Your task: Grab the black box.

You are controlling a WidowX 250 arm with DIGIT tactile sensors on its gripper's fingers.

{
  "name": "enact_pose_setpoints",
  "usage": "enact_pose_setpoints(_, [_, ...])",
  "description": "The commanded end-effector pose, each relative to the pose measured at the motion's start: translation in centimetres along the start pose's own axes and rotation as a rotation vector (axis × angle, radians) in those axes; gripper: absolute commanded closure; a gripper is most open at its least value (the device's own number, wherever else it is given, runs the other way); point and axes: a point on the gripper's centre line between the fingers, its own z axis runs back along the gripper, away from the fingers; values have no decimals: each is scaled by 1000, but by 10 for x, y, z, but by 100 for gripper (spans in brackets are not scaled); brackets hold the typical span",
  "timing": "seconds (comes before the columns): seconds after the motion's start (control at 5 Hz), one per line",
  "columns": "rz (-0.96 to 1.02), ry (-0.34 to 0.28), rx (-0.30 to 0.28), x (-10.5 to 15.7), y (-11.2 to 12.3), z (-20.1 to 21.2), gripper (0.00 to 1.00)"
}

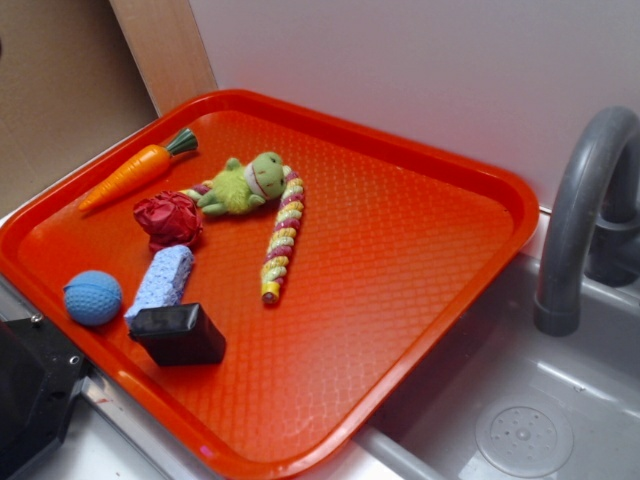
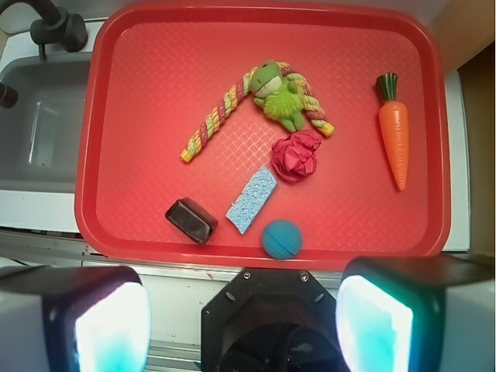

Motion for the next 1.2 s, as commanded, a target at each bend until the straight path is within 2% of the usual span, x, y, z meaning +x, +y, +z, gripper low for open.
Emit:
enact_pose_setpoints(0.0, [0, 0, 0, 0, 0, 0, 0])
enact_pose_setpoints(0.2, [-24, 11, 20, 3, 0, -20, 0])
enact_pose_setpoints(0.4, [-54, 53, 66, 4, -1, -52, 0])
enact_pose_setpoints(0.6, [-194, 50, 68, 25, -1, -83, 0])
enact_pose_setpoints(1.0, [-632, 27, 83, 45, -33, -124, 0])
